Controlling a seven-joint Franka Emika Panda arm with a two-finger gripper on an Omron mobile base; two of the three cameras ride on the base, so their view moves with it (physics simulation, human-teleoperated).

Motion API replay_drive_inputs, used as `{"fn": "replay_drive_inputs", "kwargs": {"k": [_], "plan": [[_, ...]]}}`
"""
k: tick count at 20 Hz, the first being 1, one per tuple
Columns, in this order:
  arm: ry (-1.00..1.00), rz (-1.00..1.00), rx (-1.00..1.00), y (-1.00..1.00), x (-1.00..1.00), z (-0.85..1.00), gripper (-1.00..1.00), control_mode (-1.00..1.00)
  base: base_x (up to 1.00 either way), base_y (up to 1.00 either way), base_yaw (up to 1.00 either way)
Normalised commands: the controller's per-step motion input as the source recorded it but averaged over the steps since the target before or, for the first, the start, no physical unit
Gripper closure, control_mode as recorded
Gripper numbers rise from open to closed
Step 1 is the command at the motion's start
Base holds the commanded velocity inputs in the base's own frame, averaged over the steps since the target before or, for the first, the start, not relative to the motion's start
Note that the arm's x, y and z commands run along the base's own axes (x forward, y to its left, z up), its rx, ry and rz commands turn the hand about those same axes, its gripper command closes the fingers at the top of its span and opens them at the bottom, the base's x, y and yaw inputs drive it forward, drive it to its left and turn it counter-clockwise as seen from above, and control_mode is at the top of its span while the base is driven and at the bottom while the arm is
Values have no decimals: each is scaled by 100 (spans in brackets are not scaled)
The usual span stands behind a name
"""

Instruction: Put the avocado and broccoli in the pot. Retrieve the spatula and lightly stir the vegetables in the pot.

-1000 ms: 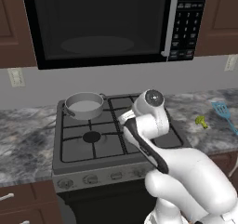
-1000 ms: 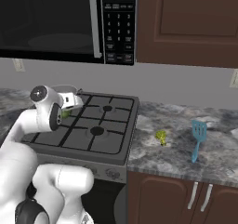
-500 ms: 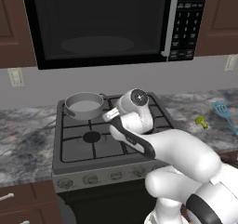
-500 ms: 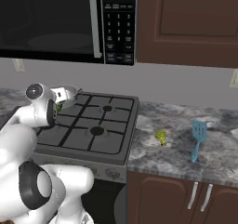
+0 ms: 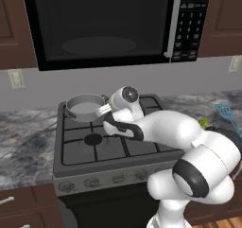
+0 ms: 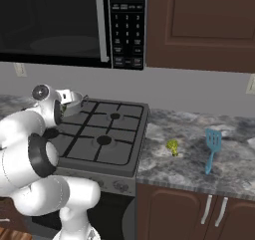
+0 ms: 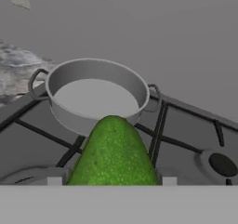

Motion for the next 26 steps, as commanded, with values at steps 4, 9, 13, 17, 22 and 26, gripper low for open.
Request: {"fn": "replay_drive_inputs", "kwargs": {"k": [4,9,13,17,22,26], "plan": [[5,0,8,29,27,-4,100,-100,0,0,0],[1,0,4,23,20,-9,100,-100,0,0,0],[0,0,2,23,36,0,100,-100,0,0,0],[0,0,0,7,18,0,100,-100,0,0,0],[3,0,0,0,19,-2,100,-100,0,0,0],[0,0,0,0,10,-2,100,-100,0,0,0]]}}
